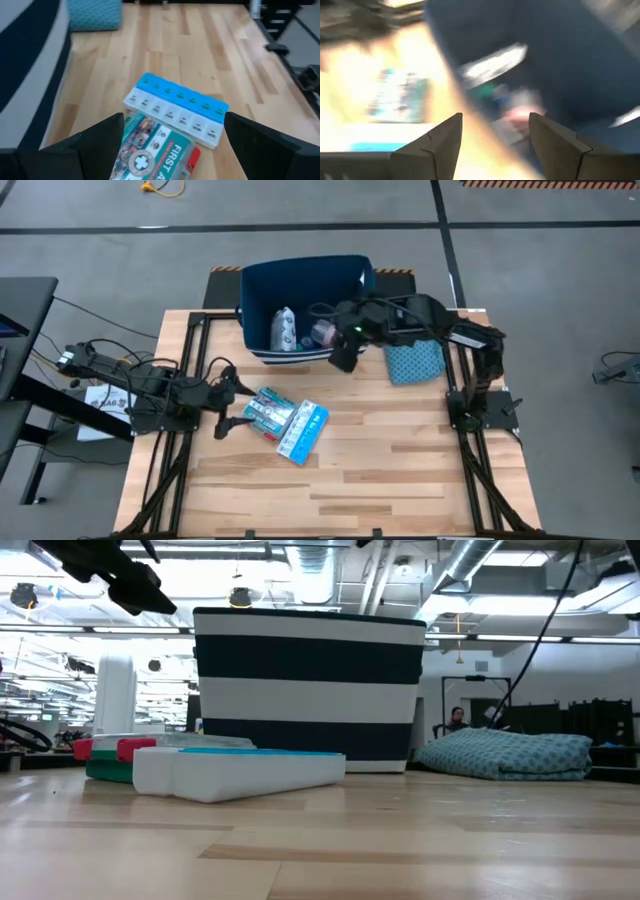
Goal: Pack medical supplies into shirt
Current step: Put the pill organizer into the blue patterned shirt
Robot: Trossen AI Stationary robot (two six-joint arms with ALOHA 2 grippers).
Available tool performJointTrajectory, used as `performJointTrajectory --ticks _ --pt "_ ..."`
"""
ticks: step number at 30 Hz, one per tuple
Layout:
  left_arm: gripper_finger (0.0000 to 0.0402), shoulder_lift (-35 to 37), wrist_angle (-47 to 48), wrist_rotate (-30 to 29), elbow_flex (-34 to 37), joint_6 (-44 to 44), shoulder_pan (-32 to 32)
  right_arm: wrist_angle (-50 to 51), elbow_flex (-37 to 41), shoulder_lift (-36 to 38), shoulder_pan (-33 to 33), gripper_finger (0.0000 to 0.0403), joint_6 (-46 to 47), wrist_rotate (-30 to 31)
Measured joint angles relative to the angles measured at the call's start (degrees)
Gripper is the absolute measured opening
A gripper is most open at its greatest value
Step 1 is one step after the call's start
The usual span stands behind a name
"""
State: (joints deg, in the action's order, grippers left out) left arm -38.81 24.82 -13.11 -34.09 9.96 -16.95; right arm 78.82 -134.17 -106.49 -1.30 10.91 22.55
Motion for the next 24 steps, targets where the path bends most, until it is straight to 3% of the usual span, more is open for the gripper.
performJointTrajectory --ticks 3,9,14,18,24 --pt "0.0334 0.47 -0.07 3.42 0.0 -2.94 0.0 1.51 0.0 0.16 3.29 0.0215 12.52 -3.91" --pt "0.0334 0.33 -0.96 8.46 0.0 -6.06 -0.02 4.31 0.18 -4.18 12.25 0.0215 24.89 0.83" --pt "0.0334 0.29 -2.12 9.27 0.0 -4.69 -1.76 4.91 2.37 -8.12 17.38 0.0211 34.98 5.18" --pt "0.0334 -0.36 -2.14 7.37 0.0 -1.41 -5.68 3.46 9.55 -9.3 20.36 0.0206 43.26 9.68" --pt "0.0334 -2.34 -2.85 1.17 0.0 3.18 -12.52 -12.03 25.56 -8.7 21.82 0.0195 55.18 9.91"
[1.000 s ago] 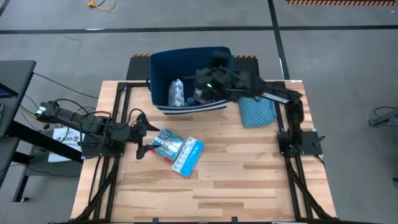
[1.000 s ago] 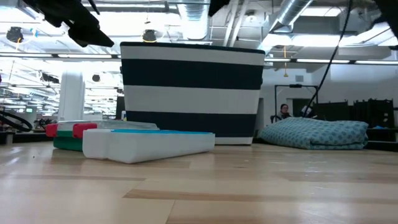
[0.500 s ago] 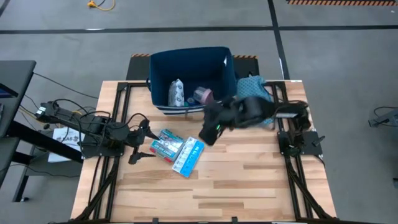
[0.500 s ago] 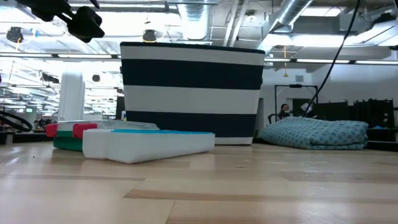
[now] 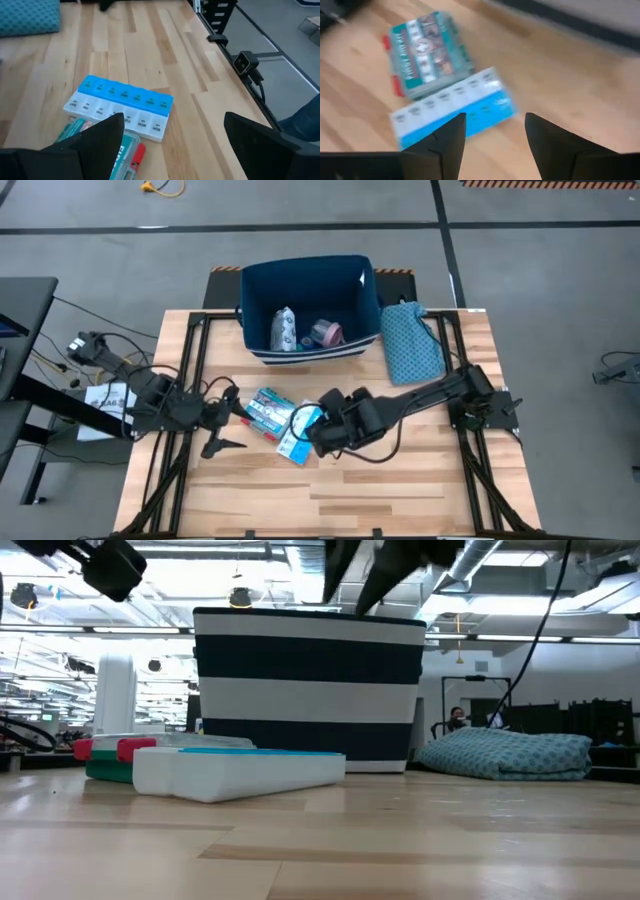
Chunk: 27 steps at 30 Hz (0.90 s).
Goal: Pack medical supplies into shirt
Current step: Put the pill organizer into the blue patterned shirt
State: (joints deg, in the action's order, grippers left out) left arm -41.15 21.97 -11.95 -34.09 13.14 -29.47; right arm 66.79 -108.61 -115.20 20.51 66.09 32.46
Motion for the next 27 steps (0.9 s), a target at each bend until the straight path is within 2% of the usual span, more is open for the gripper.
performJointTrajectory --ticks 3,7,12,16,27 --pt "0.0334 -0.36 -1.38 -3.2 0.0 1.31 -2.52 -10.21 5.96 0.13 0.13 0.0188 3.8 -2.27" --pt "0.0334 -0.31 -1.1 -6.38 0.0 1.92 -4.63 -22.68 12.98 0.04 0.48 0.0178 10.54 -2.42" --pt "0.0334 -0.11 -0.8 -8.19 0.0 2.35 -6.02 -27.4 18.47 0.02 1.07 0.0167 20.66 -2.5" --pt "0.0334 -0.11 -0.83 -9.34 0.0 2.7 -6.8 -31.43 20.78 0.02 3.0 0.0157 25.21 -2.17" --pt "0.0334 -0.14 -1.88 -9.93 0.61 3.5 -7.32 -47.71 30.88 0.04 7.44 0.0129 37.35 3.67"
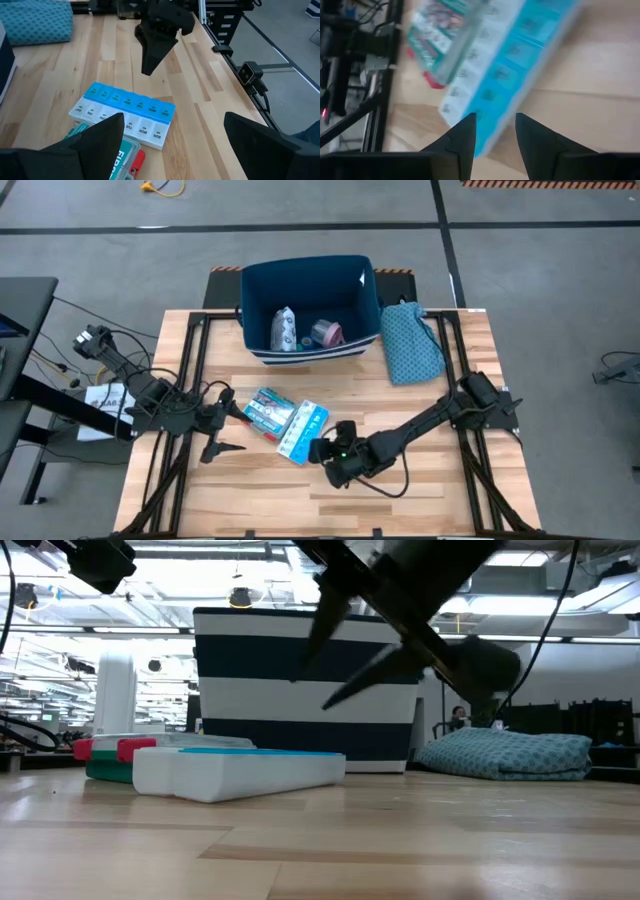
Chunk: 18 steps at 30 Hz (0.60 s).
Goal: Pack medical supplies into shirt
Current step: Put the pill organizer into the blue patterned shirt
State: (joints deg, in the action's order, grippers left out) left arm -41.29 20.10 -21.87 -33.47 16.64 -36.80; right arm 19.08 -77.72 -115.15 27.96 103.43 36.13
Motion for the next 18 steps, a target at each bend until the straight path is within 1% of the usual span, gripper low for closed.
performJointTrajectory --ticks 4,10,13,15,18 --pt "0.0334 -0.09 -0.05 0.0 0.0 -0.11 0.0 0.05 2.93 -0.02 1.58 0.0123 6.31 1.83" --pt "0.0334 -1.42 -0.87 0.67 0.0 -1.04 0.02 -1.08 3.73 -0.02 2.7 0.0128 6.05 2.8" --pt "0.0334 -2.65 -1.73 1.49 0.0 -1.04 0.14 -2.55 3.73 -0.02 2.34 0.0132 3.98 2.81" --pt "0.0334 -3.13 -2.49 1.67 0.0 -1.04 0.17 -3.65 3.73 -0.02 1.96 0.0133 0.98 2.6" --pt "0.0334 -3.77 -3.63 1.67 0.0 -1.26 0.2 -5.07 3.69 -0.02 1.33 0.0132 -3.01 0.25"
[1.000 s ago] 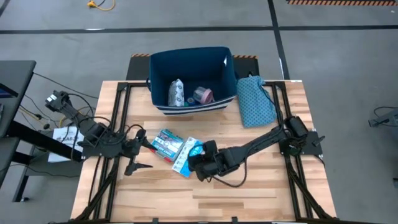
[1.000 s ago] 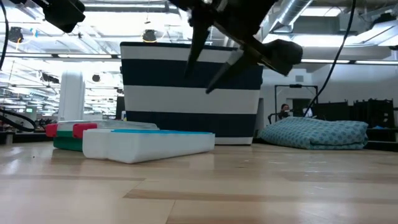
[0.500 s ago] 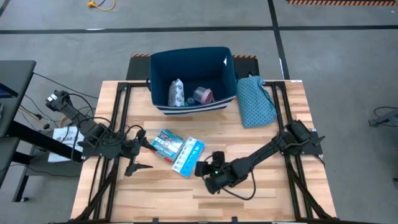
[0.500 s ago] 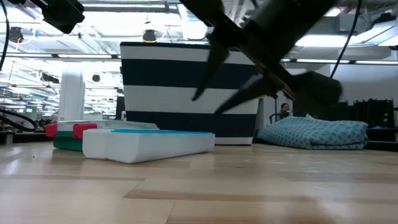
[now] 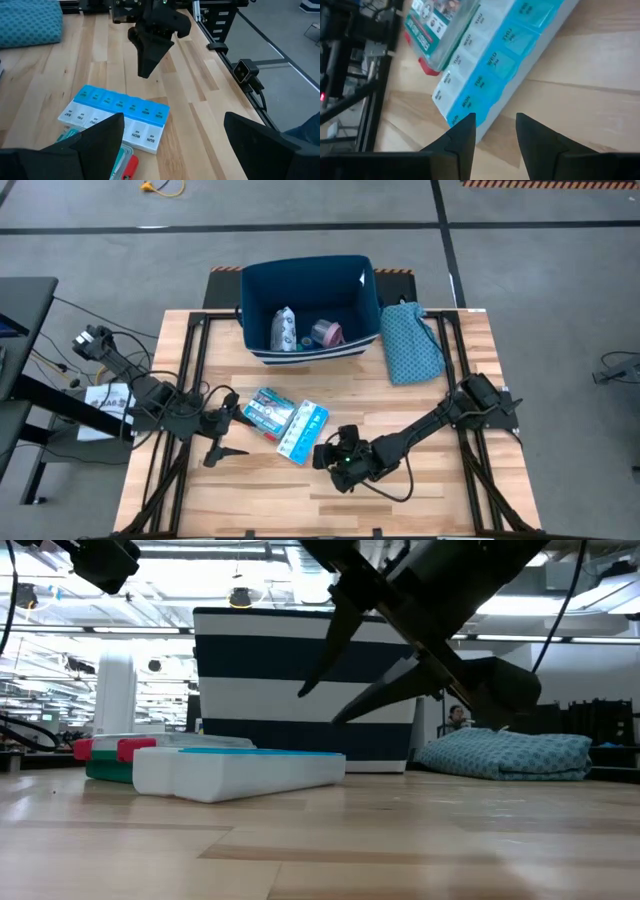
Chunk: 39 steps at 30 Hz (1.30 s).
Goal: Pack medical supplies into shirt
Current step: Put the pill organizer into the blue patterned shirt
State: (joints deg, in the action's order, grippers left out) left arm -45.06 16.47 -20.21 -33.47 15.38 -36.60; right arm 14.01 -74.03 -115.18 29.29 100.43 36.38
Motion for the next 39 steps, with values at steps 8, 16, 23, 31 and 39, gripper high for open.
performJointTrajectory --ticks 8,16,23,31,39 --pt "0.0334 -0.07 0.27 -0.04 0.0 -1.66 1.6 0.92 -0.01 0.0 -2.26 0.0149 -1.94 -2.99" --pt "0.0334 -0.07 0.37 0.52 -0.01 -5.9 5.11 1.13 -0.01 0.0 -4.99 0.0251 -4.07 -7.44" --pt "0.0334 -0.06 7.84 -0.96 -0.02 -9.85 9.8 0.76 -0.01 0.0 -5.85 0.0281 -7.54 -8.09" --pt "0.0334 -0.18 12.76 3.05 -0.02 -6.22 13.22 0.85 -0.01 -0.09 -5.8 0.0281 -7.89 -8.07" --pt "0.0334 -8.52 11.87 0.89 -0.02 -9.79 14.17 0.82 -0.03 -0.42 -6.17 0.0282 -7.92 -8.04"
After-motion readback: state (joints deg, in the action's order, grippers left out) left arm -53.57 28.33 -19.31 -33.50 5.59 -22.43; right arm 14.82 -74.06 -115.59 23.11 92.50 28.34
